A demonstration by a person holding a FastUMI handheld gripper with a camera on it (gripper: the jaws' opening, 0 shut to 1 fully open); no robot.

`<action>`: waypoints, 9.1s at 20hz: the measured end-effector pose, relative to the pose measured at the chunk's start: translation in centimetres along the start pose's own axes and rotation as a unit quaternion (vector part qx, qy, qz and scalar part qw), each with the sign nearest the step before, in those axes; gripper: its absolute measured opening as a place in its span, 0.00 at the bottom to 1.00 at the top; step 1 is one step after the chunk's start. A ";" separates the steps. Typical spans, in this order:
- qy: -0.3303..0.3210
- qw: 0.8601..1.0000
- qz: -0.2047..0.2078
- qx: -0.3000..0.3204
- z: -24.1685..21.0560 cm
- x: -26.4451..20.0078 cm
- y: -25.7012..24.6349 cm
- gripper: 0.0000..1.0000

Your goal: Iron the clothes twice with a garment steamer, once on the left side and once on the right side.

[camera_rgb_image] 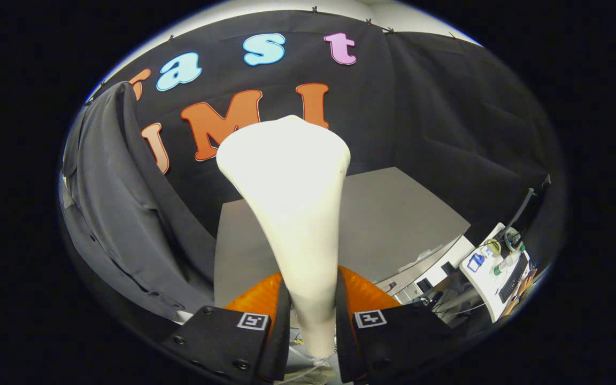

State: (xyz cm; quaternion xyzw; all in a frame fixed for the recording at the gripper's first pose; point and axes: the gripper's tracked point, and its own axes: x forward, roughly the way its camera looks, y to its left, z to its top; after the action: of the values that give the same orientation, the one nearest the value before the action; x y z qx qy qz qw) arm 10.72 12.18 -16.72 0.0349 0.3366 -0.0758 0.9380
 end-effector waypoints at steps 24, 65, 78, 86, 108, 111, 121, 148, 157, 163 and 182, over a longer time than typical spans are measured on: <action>-0.086 0.991 0.093 -0.053 -1.0 -6.2 26.9 0.44; 0.101 0.988 0.051 -0.101 -24.4 4.9 25.6 0.45; 0.173 0.978 0.032 -0.112 -33.6 8.2 25.2 0.45; 0.211 0.971 0.029 -0.110 -37.6 8.9 25.5 0.45; 0.115 0.992 0.007 -0.057 -29.0 -0.7 24.8 0.45; 0.086 0.994 0.016 -0.060 -26.6 -2.6 25.4 0.45; 0.003 0.996 0.054 -0.074 -18.6 -9.4 30.4 0.45; -0.062 0.981 0.076 -0.167 -10.8 -8.6 45.0 0.45; -0.034 0.979 0.080 -0.183 -13.4 -6.9 45.4 0.45; -0.002 0.977 0.085 -0.193 -16.6 -5.3 45.3 0.45; 0.091 0.968 0.083 -0.221 -26.5 -1.3 45.6 0.45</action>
State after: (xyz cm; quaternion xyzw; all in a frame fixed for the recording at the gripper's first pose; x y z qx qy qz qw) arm 0.66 60.38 -35.66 -0.1385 0.4245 0.0820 0.8910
